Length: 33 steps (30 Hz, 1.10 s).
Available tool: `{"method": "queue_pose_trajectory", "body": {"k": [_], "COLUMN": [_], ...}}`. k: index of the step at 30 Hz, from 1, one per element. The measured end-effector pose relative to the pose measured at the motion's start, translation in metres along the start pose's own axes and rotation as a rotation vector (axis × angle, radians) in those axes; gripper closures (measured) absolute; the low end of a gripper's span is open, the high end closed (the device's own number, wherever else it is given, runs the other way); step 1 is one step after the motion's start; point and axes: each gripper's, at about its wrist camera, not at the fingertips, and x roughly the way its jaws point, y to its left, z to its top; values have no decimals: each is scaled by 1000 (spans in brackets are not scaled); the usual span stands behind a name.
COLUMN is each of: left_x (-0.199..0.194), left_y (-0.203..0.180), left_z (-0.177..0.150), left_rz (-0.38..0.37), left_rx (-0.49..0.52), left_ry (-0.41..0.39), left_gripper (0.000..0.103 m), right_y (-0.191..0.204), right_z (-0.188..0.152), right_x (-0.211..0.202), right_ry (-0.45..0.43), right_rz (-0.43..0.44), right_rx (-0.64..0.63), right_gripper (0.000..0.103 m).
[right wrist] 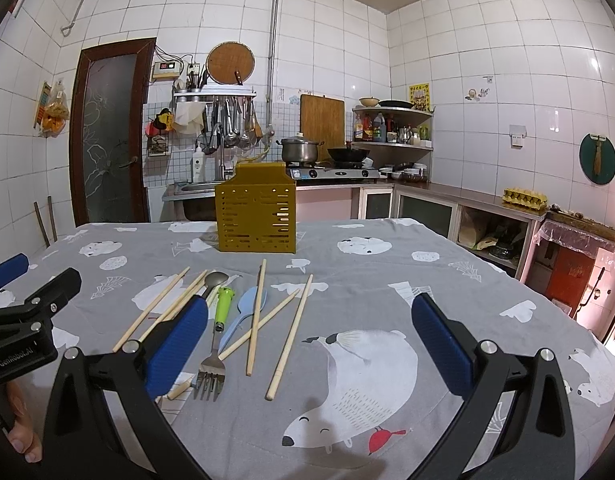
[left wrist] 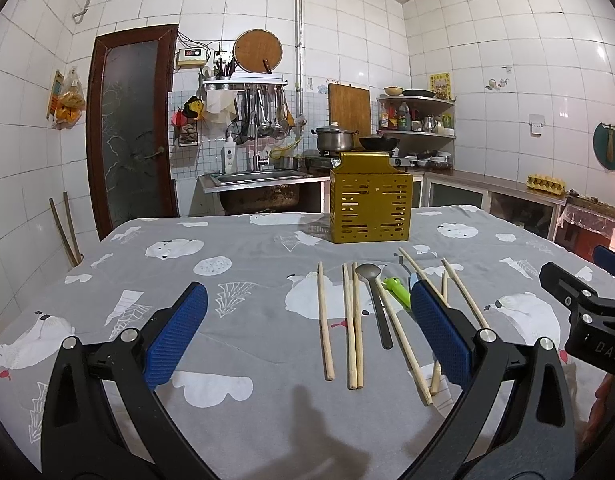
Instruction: Organize utensils
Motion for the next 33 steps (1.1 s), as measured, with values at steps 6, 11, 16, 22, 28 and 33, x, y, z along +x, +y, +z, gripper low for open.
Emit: {"method": "queue_pose_trajectory", "body": {"k": [6, 11, 16, 22, 28, 33], "left_x": [-5, 1, -6, -2, -6, -5], "left_y": [1, -3, 5, 5, 5, 5], "left_z": [-6, -4, -10, -10, -12, -12], "left_rz": [-1, -1, -7, -15, -27, -35], "left_rx": [8, 8, 4, 0, 9, 13], "left_ry": [-5, -4, -2, 1, -8, 0], "left_gripper": [5, 5, 5, 5, 5, 5], "right_y": [-2, -3, -3, -2, 0, 1], "right_z": [2, 2, 2, 1, 1, 0], "right_x": [0, 0, 0, 0, 1, 5], "right_ry": [-5, -8, -7, -6, 6, 36], "right_rz": [-2, -2, -2, 0, 38, 47], "right_rx": [6, 6, 6, 6, 4, 10], "right_gripper": [4, 4, 4, 4, 4, 4]}}
